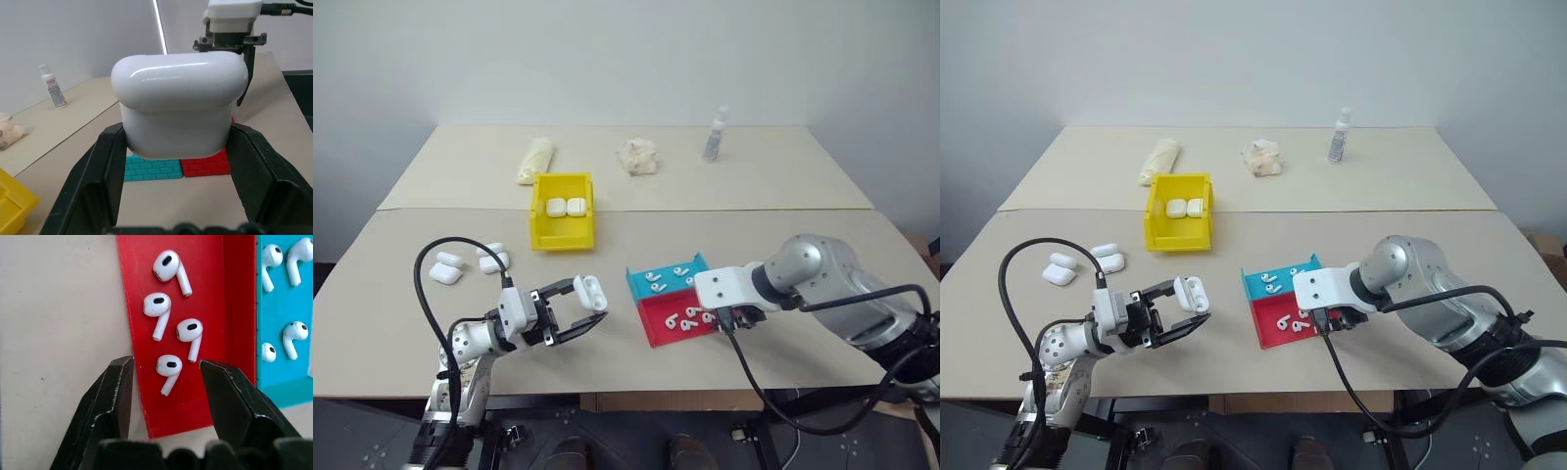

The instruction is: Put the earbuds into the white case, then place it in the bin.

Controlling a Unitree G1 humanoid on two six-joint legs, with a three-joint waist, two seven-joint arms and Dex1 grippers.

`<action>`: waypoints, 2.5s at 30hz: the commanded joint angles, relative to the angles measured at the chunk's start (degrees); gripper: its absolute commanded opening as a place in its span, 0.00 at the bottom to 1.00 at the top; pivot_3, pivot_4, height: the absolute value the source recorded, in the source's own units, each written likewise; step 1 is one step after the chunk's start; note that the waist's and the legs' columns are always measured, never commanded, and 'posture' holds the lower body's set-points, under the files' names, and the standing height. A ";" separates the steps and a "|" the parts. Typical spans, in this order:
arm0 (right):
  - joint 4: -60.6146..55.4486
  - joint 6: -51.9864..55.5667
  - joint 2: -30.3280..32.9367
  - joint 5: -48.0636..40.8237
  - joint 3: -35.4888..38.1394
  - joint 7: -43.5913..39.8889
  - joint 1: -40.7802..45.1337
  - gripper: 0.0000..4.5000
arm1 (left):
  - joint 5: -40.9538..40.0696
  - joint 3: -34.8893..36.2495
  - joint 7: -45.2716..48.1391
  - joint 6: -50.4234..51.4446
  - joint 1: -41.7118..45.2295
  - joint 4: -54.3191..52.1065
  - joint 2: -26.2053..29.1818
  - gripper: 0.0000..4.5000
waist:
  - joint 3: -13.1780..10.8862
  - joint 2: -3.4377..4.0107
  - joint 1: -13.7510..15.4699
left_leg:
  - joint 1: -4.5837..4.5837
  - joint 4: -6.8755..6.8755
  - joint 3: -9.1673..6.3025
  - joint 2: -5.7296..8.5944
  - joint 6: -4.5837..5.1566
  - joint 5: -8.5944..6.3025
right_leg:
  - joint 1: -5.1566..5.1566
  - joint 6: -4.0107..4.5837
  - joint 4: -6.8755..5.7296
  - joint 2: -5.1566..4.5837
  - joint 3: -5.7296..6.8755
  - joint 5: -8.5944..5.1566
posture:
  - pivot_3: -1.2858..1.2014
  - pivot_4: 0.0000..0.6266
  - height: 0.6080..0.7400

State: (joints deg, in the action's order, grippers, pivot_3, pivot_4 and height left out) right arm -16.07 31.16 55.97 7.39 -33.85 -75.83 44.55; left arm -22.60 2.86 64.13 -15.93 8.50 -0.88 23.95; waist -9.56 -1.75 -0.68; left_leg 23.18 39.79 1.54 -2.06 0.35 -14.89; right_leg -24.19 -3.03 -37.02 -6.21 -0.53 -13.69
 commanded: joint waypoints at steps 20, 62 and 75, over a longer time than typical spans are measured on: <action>7.63 -6.34 -5.50 8.37 0.16 -0.98 -1.61 0.52 | -0.43 -0.70 -4.33 2.46 -2.33 -5.75 2.86 0.61 | 0.00 0.01 0.00 | -0.03 -0.02 0.00 0.00 0.00 0.00 | 0.03 0.00 0.02 0.00 0.01 0.00 | 0.52 0.24 1.00; 4.96 -5.90 -6.37 9.11 4.99 -1.34 -4.20 0.17 | -1.72 -1.62 -5.92 4.18 -2.03 -7.94 3.20 0.61 | 0.00 0.01 0.00 | -0.08 -0.03 0.00 0.00 0.00 0.00 | 0.08 0.00 0.01 0.01 0.02 0.00 | 0.52 0.24 1.00; -9.52 6.25 -17.58 -27.68 49.32 7.81 -3.19 0.17 | -10.72 -5.32 0.41 12.13 7.15 -11.04 1.44 0.61 | -0.01 0.00 0.48 | -0.03 -0.05 -0.09 0.00 0.01 -0.01 | 0.20 -0.01 0.17 0.01 0.10 0.01 | 0.52 0.24 1.00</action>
State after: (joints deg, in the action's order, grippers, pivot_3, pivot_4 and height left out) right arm -23.25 38.13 39.89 -15.02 12.32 -69.71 41.34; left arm -31.81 -1.75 63.56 -4.49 14.25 -11.29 25.54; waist -9.57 -1.75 -0.20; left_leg 23.15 39.74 1.46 -2.07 0.36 -14.90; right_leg -24.00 -3.04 -36.85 -6.20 -0.43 -13.68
